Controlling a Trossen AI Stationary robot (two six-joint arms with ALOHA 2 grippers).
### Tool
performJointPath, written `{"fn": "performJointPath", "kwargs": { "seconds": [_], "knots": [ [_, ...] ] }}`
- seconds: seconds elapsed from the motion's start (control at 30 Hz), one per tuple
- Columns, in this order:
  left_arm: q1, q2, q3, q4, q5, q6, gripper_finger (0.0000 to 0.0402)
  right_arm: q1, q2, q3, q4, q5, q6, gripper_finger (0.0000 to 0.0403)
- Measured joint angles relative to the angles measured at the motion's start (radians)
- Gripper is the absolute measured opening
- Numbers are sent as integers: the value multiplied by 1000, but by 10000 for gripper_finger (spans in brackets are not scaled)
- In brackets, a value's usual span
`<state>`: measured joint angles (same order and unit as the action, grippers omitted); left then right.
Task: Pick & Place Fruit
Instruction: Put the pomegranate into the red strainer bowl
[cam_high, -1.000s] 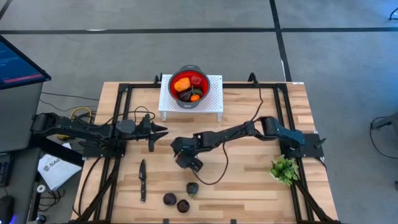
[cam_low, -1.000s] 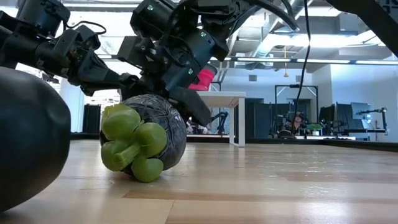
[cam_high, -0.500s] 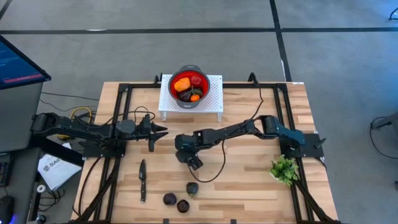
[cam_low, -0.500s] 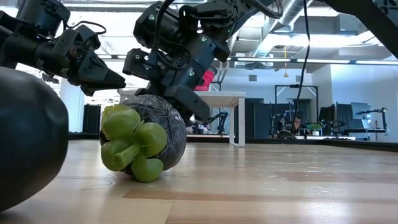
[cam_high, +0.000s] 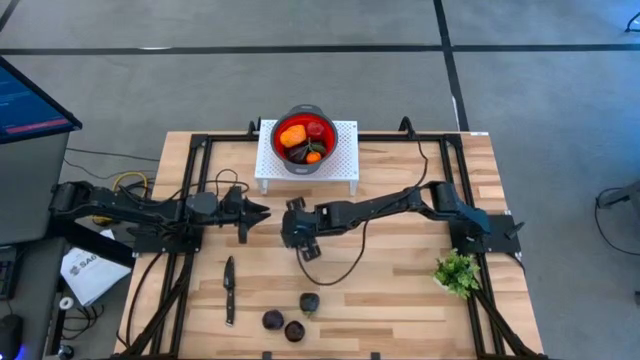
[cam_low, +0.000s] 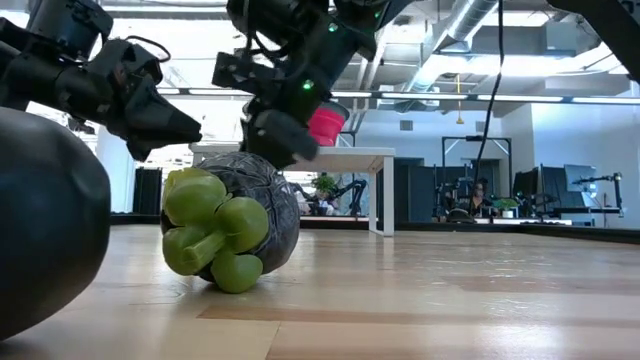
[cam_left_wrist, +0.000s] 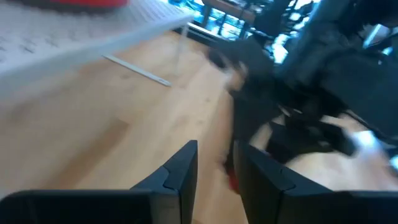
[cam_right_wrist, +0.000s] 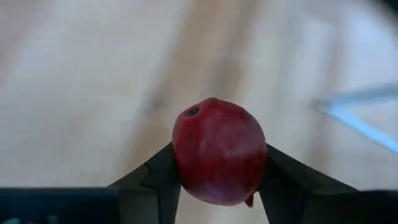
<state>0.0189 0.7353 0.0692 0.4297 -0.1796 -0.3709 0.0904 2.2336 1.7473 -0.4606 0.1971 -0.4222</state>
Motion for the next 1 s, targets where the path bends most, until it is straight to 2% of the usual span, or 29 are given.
{"fn": "performJointPath", "kwargs": {
  "seconds": [0.13,0.23,0.4,0.5,0.6,0.73,1.0],
  "knots": [
    [0,0,0,8,58,-105,104,13,2,-1,93,238,42,189],
    [0,0,0,8,55,-165,136,21,9,0,203,334,41,194],
    [0,0,0,8,3,-247,229,17,11,0,291,431,34,176],
    [0,0,0,16,-53,-288,281,10,11,-1,329,435,21,171],
    [0,1,0,36,-89,-293,313,6,11,-1,346,434,4,179],
    [0,31,0,85,-123,-289,322,6,12,-1,362,432,9,194],
    [0,188,1,259,-127,-273,290,13,13,-1,390,433,4,186]
  ]
}}
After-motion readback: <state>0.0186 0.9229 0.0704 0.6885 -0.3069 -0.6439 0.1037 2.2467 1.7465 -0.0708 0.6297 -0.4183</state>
